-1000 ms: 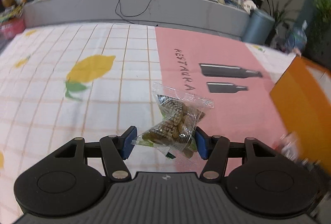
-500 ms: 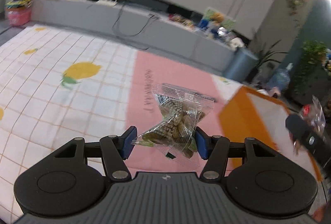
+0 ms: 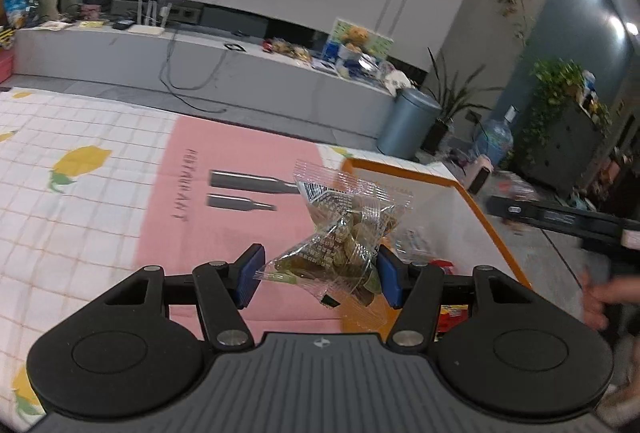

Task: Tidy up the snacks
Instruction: 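Carry the cake pack into the box with right tool while left tool carries the nut pack over it, then lower the nut pack into the box and open the left tool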

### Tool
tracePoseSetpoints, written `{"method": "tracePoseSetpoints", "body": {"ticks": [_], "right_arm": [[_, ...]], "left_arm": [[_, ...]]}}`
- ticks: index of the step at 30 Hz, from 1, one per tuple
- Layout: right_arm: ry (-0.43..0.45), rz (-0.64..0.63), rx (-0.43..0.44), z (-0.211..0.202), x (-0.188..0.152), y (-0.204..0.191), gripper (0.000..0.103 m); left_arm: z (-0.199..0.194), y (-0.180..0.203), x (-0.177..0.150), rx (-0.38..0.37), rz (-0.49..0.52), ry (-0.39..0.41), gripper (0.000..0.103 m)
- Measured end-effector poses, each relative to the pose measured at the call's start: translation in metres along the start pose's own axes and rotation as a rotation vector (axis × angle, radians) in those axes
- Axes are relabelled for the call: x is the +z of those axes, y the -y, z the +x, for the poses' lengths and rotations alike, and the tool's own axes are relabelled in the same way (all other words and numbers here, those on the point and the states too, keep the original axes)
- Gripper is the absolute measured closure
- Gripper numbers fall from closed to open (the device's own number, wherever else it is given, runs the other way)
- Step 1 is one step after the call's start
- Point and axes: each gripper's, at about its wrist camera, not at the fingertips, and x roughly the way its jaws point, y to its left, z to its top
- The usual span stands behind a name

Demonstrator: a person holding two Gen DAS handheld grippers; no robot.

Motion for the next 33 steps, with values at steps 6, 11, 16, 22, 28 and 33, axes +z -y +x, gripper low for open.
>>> {"method": "tracePoseSetpoints", "body": {"ticks": [6, 11, 16, 22, 28, 33], "right_arm": [[-0.144, -0.054, 0.106, 0.032, -0.019, 0.017, 0.064], [-0.236, -0.054, 0.313, 0.041, -0.046, 0.017, 0.060], [-0.251, -0.099, 0.382, 0.041, -0.055, 0.010, 0.059], [-0.154, -0.009, 0.344, 0.027, -0.043, 0.019, 0.050], [0.002, 0.134, 0.148, 0.002, -0.033, 0.046, 0.044], [0.095, 0.250, 0.016, -0.017, -0.029, 0.073, 0.041]], "left_arm": [[0.034, 0.028, 0.009, -0.040, 0.003, -0.001, 0.036], [0.050, 0.039, 0.013, -0.094, 0.008, 0.032, 0.036], [0.053, 0.038, 0.008, -0.091, 0.010, 0.041, 0.036], [0.052, 0.039, 0.004, -0.093, 0.012, 0.020, 0.036], [0.048, 0.048, 0.005, -0.084, 0.011, 0.000, 0.036], [0.071, 0.059, 0.013, -0.108, -0.051, -0.105, 0.036]]}}
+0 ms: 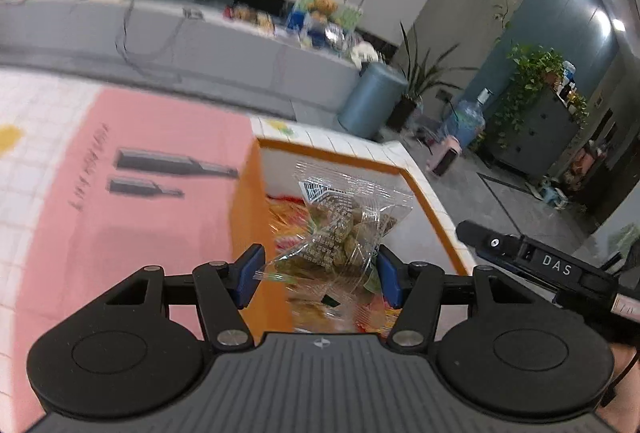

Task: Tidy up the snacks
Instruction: 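Lower the nut pack into the box and open the left tool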

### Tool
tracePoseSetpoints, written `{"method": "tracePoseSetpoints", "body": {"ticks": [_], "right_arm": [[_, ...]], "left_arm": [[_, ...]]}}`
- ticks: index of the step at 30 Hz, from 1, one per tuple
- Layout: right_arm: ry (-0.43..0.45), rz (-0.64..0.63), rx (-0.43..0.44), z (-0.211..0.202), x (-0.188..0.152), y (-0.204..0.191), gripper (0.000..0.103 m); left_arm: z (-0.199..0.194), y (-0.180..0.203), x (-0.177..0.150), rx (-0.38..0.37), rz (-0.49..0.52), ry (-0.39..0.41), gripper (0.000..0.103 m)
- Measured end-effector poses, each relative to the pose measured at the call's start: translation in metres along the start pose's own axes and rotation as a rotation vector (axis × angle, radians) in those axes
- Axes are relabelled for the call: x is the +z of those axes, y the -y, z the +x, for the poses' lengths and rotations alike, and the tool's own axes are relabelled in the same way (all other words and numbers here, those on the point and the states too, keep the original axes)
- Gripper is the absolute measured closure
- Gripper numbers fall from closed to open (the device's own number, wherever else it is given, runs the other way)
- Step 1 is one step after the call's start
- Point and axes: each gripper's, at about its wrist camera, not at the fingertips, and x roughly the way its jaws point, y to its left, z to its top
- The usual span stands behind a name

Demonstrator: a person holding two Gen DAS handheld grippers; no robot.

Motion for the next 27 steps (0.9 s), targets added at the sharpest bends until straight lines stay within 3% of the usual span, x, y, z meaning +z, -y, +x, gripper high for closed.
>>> {"method": "tracePoseSetpoints", "body": {"ticks": [4, 7, 15, 24, 27], "right_arm": [[0.038, 0.077, -0.081, -0.009, 0.002, 0.021, 0.039], [0.011, 0.111, -0.111, -0.004, 0.001, 0.035, 0.039], [-0.033, 0.088, -0.178, 0.012, 0.006, 0.047, 0.037], [-0.063, 0.087, -0.234, 0.016, 0.004, 0.061, 0.037], [-0.076, 0.080, -0.247, 0.017, 0.003, 0.060, 0.037]], "left_arm": [[0.030, 0.015, 0.013, 0.019, 0.026, -0.085, 0.036], [0.055, 0.027, 0.022, 0.038, 0.051, -0.145, 0.036], [0.124, 0.051, 0.030, 0.092, 0.132, -0.274, 0.036], [0.168, 0.065, 0.035, 0.122, 0.106, -0.281, 0.035], [0.167, 0.068, 0.033, 0.098, 0.127, -0.272, 0.024]]}}
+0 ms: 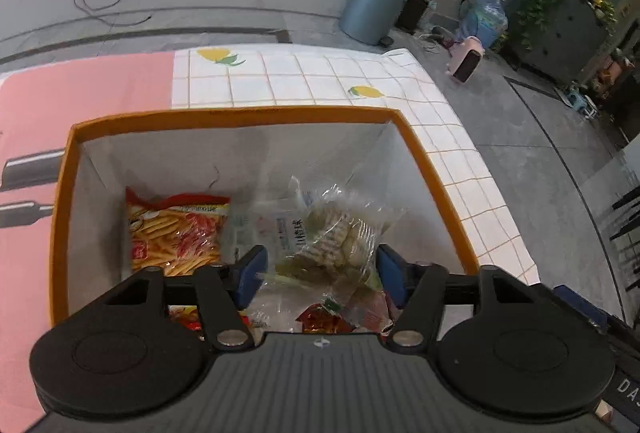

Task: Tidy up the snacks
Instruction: 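Lower the nut pack into the box and open the left tool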

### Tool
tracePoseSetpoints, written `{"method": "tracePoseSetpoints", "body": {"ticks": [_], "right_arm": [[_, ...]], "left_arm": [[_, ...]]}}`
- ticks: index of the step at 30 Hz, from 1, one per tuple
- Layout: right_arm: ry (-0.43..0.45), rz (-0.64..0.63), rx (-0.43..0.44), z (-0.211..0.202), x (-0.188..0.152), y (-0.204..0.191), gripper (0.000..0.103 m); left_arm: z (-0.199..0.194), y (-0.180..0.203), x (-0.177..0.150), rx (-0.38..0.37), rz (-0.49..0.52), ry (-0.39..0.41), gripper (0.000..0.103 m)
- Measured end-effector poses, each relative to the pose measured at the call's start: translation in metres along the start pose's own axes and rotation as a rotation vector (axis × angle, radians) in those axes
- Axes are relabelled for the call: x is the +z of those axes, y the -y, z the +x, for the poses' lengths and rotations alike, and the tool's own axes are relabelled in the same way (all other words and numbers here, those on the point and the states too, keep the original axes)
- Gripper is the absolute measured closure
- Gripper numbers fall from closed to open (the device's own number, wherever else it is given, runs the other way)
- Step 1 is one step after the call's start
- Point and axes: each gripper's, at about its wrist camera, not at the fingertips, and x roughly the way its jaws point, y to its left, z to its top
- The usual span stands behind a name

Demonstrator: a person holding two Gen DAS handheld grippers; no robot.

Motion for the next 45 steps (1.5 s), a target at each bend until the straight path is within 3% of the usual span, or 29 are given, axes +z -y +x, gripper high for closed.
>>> {"method": "tracePoseSetpoints", "body": {"ticks": [1, 17, 18, 20, 21, 22, 25, 30, 33, 35, 36, 38, 40, 45], "right_arm": [[-0.001, 0.000, -0.001, 0.000, 0.000, 0.000, 0.037], [-0.002, -0.012, 0.023, -0.007, -0.004, -0.009, 0.037], [-0.001, -0.012, 0.023, -0.007, -0.004, -0.010, 0.037], [0.001, -0.016, 0.029, -0.008, -0.006, -0.013, 0.037], [0.001, -0.020, 0.035, -0.008, -0.006, -0.014, 0.037], [-0.001, -0.023, 0.040, -0.008, -0.006, -0.014, 0.037], [-0.007, -0.024, 0.046, -0.006, -0.005, -0.013, 0.037], [-0.008, -0.004, 0.032, -0.004, -0.003, -0.009, 0.037], [-0.014, -0.022, 0.041, -0.003, -0.004, -0.012, 0.037], [-0.022, -0.035, 0.043, -0.001, -0.005, -0.014, 0.037], [-0.024, -0.036, 0.040, -0.001, -0.005, -0.014, 0.037], [-0.026, -0.032, 0.034, 0.000, -0.005, -0.014, 0.037], [-0.026, -0.033, 0.040, 0.000, -0.005, -0.015, 0.037], [-0.031, -0.058, 0.047, 0.001, -0.005, -0.021, 0.037]], "left_arm": [[-0.003, 0.001, 0.000, 0.001, 0.006, 0.006, 0.016], [-0.038, 0.014, -0.007, -0.004, 0.116, 0.073, 0.017], [-0.036, 0.014, -0.006, -0.014, 0.130, 0.070, 0.022], [-0.026, 0.013, -0.002, -0.055, 0.137, 0.041, 0.053], [-0.019, 0.012, 0.000, -0.070, 0.133, 0.007, 0.084], [-0.011, 0.012, 0.002, -0.072, 0.130, -0.027, 0.103], [0.007, 0.010, 0.004, -0.059, 0.110, -0.059, 0.103], [0.014, 0.018, 0.004, -0.084, 0.150, 0.015, 0.103], [0.027, 0.026, 0.002, -0.086, 0.156, -0.041, 0.103], [0.034, 0.036, -0.005, 0.004, 0.229, -0.052, 0.103], [0.041, 0.040, -0.007, 0.098, 0.265, -0.071, 0.103], [0.060, 0.032, -0.009, 0.183, 0.211, -0.160, 0.103], [0.071, 0.012, -0.010, 0.126, 0.103, -0.209, 0.103], [0.048, 0.015, -0.012, 0.118, 0.158, -0.106, 0.103]]}}
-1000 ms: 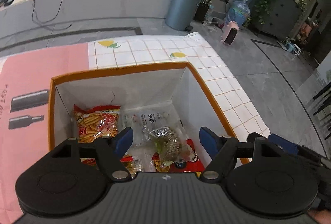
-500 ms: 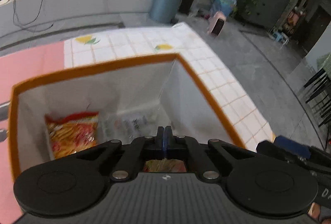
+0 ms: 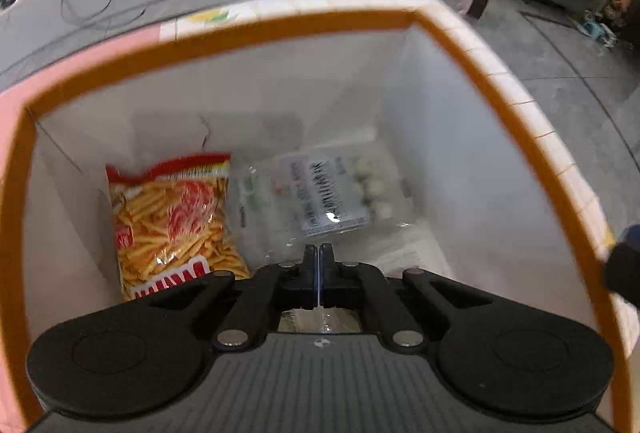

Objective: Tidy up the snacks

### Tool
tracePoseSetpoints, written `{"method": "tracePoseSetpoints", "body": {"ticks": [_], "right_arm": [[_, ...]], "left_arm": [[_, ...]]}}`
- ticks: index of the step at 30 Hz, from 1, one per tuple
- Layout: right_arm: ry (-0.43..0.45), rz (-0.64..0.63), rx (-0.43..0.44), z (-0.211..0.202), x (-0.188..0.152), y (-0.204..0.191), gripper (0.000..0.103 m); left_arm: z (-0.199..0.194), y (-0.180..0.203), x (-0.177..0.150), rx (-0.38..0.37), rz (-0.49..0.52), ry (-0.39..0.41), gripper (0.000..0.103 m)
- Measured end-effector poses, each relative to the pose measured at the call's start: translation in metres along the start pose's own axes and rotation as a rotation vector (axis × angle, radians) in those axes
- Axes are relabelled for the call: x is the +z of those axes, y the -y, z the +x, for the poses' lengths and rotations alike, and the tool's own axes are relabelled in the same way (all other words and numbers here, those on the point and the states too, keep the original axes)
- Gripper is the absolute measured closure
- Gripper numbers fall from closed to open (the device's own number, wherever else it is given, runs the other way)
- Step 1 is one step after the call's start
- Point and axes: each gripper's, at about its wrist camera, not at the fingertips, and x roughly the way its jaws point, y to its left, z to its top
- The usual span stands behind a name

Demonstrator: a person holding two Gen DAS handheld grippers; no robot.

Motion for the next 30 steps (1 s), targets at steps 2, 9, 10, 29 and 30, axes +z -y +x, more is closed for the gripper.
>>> {"method": "tracePoseSetpoints", "body": {"ticks": [2, 9, 10, 29, 30], "right_arm": [[-0.001, -0.001, -0.003, 0.001, 0.000, 0.000, 0.037], [-0.014, -0.003, 0.019, 0.003, -0.002, -0.001, 0.037], [-0.019, -0.013, 0.040, 0.004, -0.002, -0.003, 0.038], [0.018, 0.034, -0.059, -0.046, -0.015, -0.025, 0.003], [0.011, 0.043, -0.057, -0.056, -0.020, -0.029, 0.003]], "left_arm": [[-0.013, 0.003, 0.000, -0.007, 0.012, 0.027, 0.103], [-0.059, 0.005, -0.005, -0.028, 0.032, 0.099, 0.076], [-0.065, 0.007, -0.005, -0.025, 0.031, 0.109, 0.074], [-0.183, 0.010, -0.056, 0.023, 0.084, 0.266, 0.014], [-0.189, 0.010, -0.060, 0.019, 0.092, 0.269, 0.013]]}}
